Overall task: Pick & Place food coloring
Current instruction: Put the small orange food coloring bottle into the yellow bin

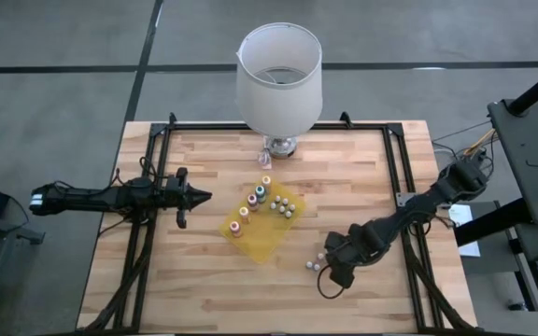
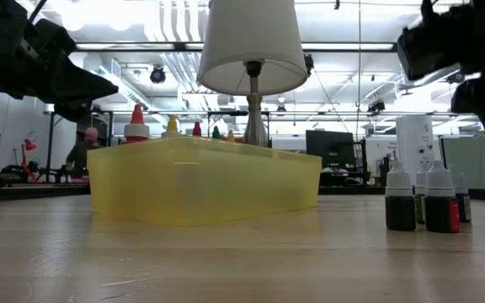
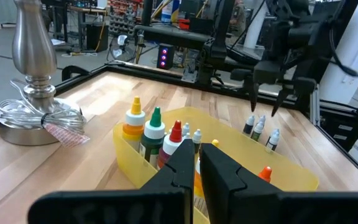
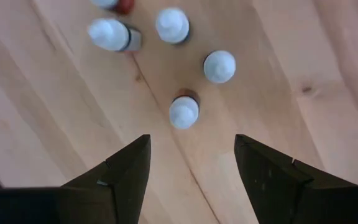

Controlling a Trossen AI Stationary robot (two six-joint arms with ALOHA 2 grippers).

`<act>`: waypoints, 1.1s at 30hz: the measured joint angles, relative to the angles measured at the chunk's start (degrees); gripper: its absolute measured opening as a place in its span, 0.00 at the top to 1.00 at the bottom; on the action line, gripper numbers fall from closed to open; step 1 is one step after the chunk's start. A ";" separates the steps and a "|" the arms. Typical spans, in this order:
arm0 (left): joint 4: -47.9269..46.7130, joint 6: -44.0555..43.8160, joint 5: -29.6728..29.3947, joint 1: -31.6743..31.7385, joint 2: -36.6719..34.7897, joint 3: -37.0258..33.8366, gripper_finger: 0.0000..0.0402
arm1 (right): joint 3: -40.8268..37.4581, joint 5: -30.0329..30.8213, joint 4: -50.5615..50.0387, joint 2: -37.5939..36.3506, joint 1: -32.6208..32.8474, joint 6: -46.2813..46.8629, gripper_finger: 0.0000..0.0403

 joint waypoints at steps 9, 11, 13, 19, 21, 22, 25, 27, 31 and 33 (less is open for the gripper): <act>-0.11 0.02 -0.02 0.00 0.00 0.00 1.00 | 0.78 1.23 0.15 1.64 0.00 1.48 0.45; -0.14 0.01 0.00 0.00 0.00 0.00 1.00 | 0.81 1.38 0.15 1.62 0.00 2.31 0.45; -0.16 0.01 0.00 0.00 0.00 0.00 1.00 | 0.81 1.45 0.13 1.64 0.00 2.94 0.45; -0.20 0.00 -0.01 0.00 0.02 0.00 1.00 | 0.74 1.76 0.26 3.06 0.00 4.04 0.45; -0.28 0.01 -0.01 0.00 0.00 0.00 1.00 | 0.74 1.76 0.57 3.58 0.00 4.22 0.45; -0.37 0.01 0.00 0.00 0.01 0.00 1.00 | 0.74 1.90 0.60 3.91 0.00 4.23 0.45; -0.40 0.02 0.00 0.00 0.02 0.00 1.00 | 0.77 3.20 0.85 4.31 0.00 4.25 0.45; -0.40 0.00 -0.02 0.00 0.00 0.00 1.00 | 0.81 3.98 1.23 4.27 -0.11 4.52 0.45; -0.66 0.01 0.00 0.00 0.00 0.00 1.00 | 0.81 4.40 1.57 4.27 -0.31 5.72 0.45; -0.86 0.01 0.00 0.00 0.02 0.00 1.00 | 0.81 4.43 1.68 4.31 -0.37 5.74 0.46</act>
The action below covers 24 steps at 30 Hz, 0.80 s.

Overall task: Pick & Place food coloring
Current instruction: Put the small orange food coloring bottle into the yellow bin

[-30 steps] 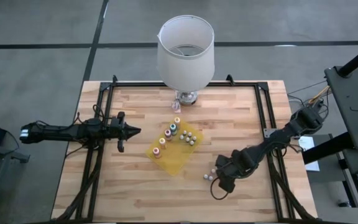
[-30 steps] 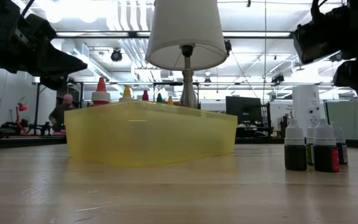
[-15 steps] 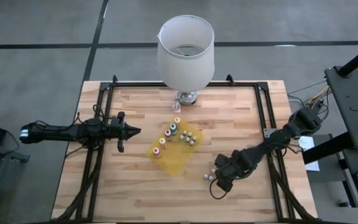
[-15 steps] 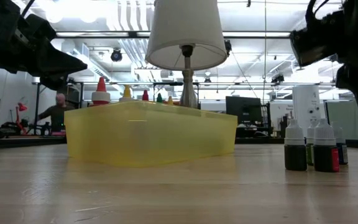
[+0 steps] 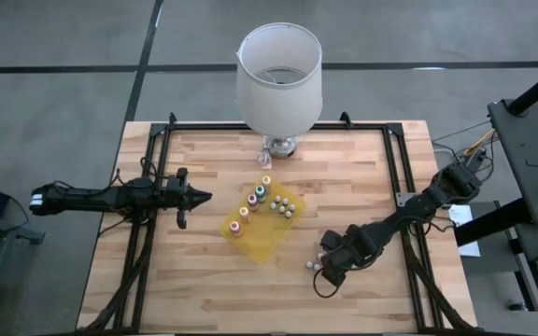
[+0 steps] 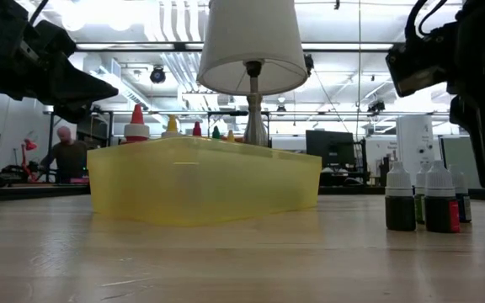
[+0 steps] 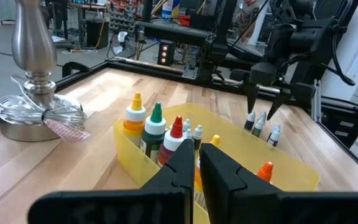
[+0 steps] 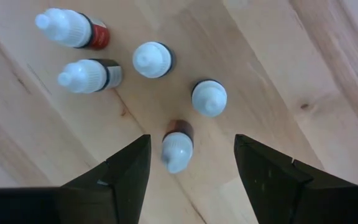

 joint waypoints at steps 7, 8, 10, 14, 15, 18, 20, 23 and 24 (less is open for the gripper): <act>-0.04 -0.01 0.00 0.00 -0.02 0.00 1.00 | 0.00 0.00 -0.02 0.06 -0.02 0.77 0.46; -0.05 0.01 0.00 0.00 -0.02 0.00 1.00 | -0.03 0.00 -0.01 0.06 -0.02 1.12 0.46; -0.06 -0.01 0.00 0.00 -0.02 0.00 1.00 | -0.13 -0.02 -0.05 0.06 -0.04 1.51 0.46; -0.05 0.00 0.00 0.00 -0.02 0.00 1.00 | -0.17 -0.02 -0.04 0.06 -0.04 2.03 0.46; -0.07 0.00 0.00 0.00 -0.01 0.00 1.00 | -0.23 -0.02 -0.03 0.06 -0.04 2.37 0.46; -0.07 -0.01 0.00 0.00 -0.02 0.00 1.00 | -0.54 -0.09 -0.05 0.06 -0.04 2.58 0.46; -0.07 -0.01 0.00 0.00 0.00 0.00 1.00 | -0.63 -0.11 -0.07 0.06 -0.04 2.60 0.46; -0.09 -0.01 0.00 0.00 -0.02 0.00 1.00 | -0.63 -0.13 -0.03 0.06 -0.04 2.88 0.46; -0.09 0.00 -0.01 0.00 -0.02 -0.01 1.00 | -0.65 -0.17 -0.02 0.06 -0.04 2.92 0.46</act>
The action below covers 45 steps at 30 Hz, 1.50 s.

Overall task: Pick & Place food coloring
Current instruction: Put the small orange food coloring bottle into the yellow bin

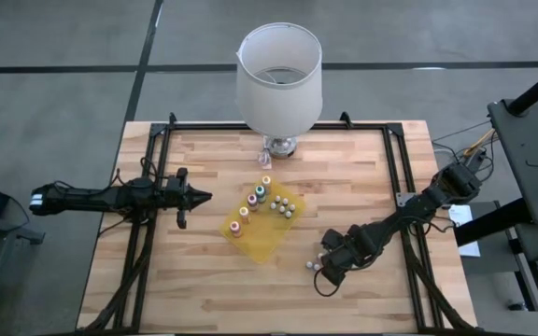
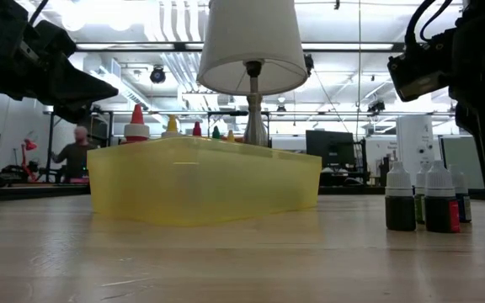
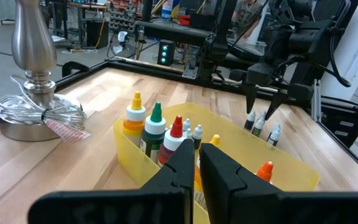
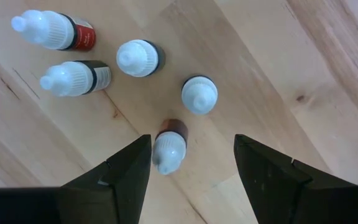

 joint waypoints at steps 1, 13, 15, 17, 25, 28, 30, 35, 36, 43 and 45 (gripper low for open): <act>0.00 -0.01 0.01 0.00 0.00 0.00 1.00 | -0.05 -0.02 0.06 0.00 0.00 0.04 0.46; -0.02 0.01 -0.01 0.00 0.00 0.01 1.00 | -1.38 -1.51 1.20 0.00 -0.54 0.09 0.47; -0.02 0.00 0.01 0.00 0.00 0.01 1.00 | -1.56 -1.73 1.77 0.00 -0.61 0.09 0.49; -0.02 0.01 -0.01 0.00 0.02 0.01 1.00 | -1.58 -1.76 1.93 0.00 -0.61 0.09 0.52; -0.04 -0.01 -0.01 0.00 0.00 0.01 1.00 | -1.60 -1.95 1.93 0.00 -0.61 0.07 0.68; -0.04 0.01 0.01 0.00 0.00 0.01 1.00 | -1.60 -1.95 1.89 0.00 -0.61 0.05 0.73; -0.04 -0.01 0.01 0.00 0.00 0.01 1.00 | -1.33 -1.93 1.27 0.00 -0.61 -0.17 0.77; -0.04 -0.01 0.01 0.00 0.02 0.01 1.00 | 1.49 -1.93 -1.70 -0.28 -0.61 -1.33 0.84; -0.04 -0.01 0.01 0.00 0.00 0.01 1.00 | 2.24 -1.93 -2.60 -0.37 -0.61 -2.09 0.85; -0.37 -0.01 0.00 0.00 0.01 0.01 1.00 | 8.97 -2.07 -10.49 -0.68 -1.02 -8.01 0.85; -0.37 -0.01 0.00 0.00 0.01 0.01 1.00 | 11.06 -3.28 -11.16 -0.72 -1.71 -11.26 0.85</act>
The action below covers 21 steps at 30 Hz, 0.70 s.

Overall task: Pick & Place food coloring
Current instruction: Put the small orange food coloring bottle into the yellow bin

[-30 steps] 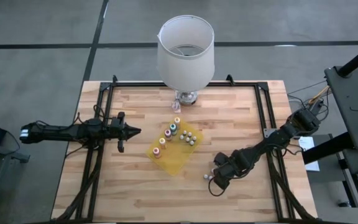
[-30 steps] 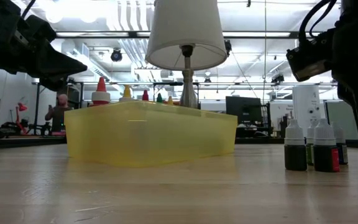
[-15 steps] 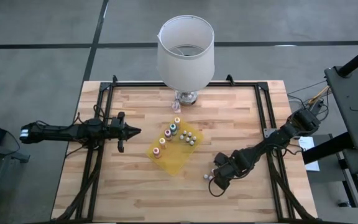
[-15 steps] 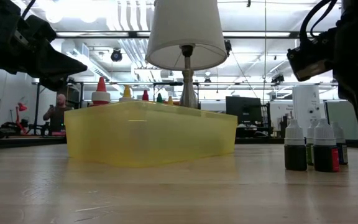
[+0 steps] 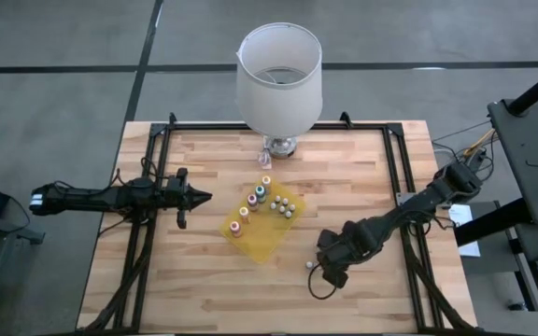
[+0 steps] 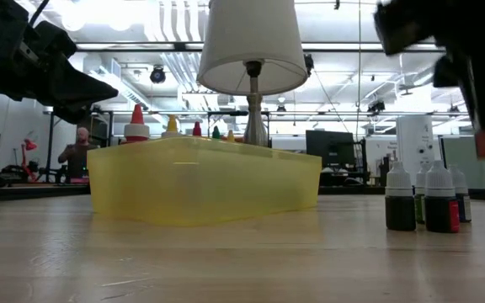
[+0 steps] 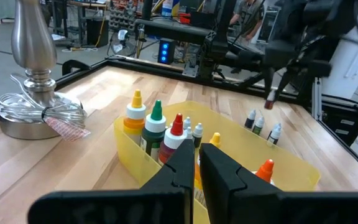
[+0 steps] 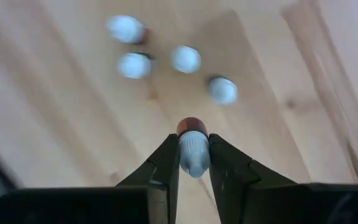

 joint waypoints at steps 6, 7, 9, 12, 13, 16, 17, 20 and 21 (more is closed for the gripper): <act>0.02 -0.01 -0.01 0.00 0.00 -0.01 1.00 | 5.85 -3.04 0.15 0.03 -3.42 -11.90 0.85; 0.02 0.00 0.00 0.00 -0.01 0.00 1.00 | 6.75 -3.06 0.09 0.19 -4.11 -13.57 0.85; 0.04 0.01 0.00 0.00 -0.01 0.00 1.00 | 8.58 -3.20 0.17 0.55 -5.56 -17.02 0.85; 0.06 -0.01 -0.02 0.00 -0.01 0.00 1.00 | 11.33 -3.33 0.15 1.38 -7.81 -22.36 0.85; 0.05 0.01 0.00 0.00 0.01 0.00 1.00 | 12.19 -3.95 0.19 1.75 -8.56 -24.16 0.85; 0.04 0.00 0.00 0.00 0.00 0.00 1.00 | 14.78 -6.58 -0.02 3.36 -10.87 -28.77 0.85; 0.04 0.00 0.00 0.00 0.01 0.00 1.00 | 15.63 -7.35 -0.03 3.95 -11.60 -29.97 0.85; 0.00 0.01 -0.02 0.00 0.01 0.00 1.00 | 17.96 -8.37 -0.22 5.61 -13.43 -33.64 0.85; 0.02 -0.01 -0.02 0.00 -0.01 0.00 1.00 | 18.75 -8.40 -0.13 6.23 -13.98 -34.74 0.85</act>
